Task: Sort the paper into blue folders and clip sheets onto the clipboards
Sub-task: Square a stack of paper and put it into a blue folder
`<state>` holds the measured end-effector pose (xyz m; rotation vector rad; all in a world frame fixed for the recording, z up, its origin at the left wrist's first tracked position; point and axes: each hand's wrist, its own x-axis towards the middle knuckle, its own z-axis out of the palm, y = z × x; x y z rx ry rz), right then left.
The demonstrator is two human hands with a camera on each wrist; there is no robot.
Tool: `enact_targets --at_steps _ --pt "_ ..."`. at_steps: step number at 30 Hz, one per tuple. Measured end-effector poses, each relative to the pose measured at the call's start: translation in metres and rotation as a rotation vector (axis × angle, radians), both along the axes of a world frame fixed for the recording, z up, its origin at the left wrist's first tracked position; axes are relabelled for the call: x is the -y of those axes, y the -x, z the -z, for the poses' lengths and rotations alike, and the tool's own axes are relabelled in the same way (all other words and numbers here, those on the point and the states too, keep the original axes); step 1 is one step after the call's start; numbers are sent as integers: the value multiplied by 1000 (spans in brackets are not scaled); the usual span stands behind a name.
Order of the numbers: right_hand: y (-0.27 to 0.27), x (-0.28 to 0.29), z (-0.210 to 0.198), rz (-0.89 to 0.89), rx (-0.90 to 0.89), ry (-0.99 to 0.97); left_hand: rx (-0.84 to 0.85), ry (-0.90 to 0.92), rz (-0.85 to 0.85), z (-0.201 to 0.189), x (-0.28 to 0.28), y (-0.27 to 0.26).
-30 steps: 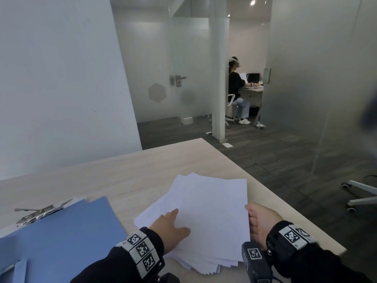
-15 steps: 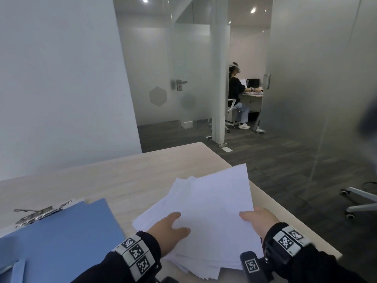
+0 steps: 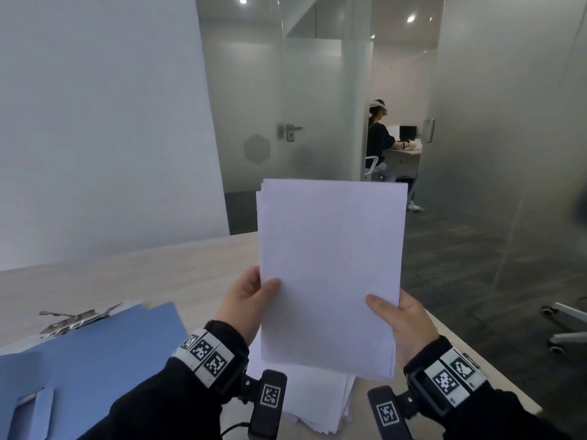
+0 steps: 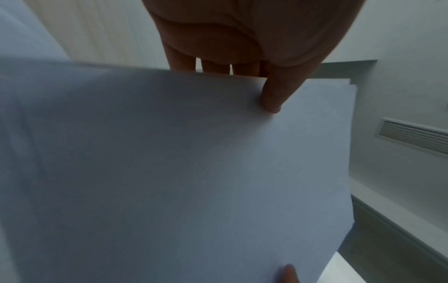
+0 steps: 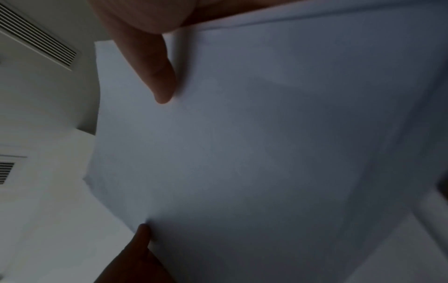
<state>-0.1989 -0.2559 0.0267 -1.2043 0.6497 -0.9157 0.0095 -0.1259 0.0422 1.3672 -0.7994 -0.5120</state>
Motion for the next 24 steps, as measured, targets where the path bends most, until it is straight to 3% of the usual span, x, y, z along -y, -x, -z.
enact_targets --at_steps 11,24 --pt "3 -3 15 3 -12 -41 -109 63 55 34 -5 18" --pt "-3 -16 18 -4 -80 24 -117 -101 65 51 -20 15"
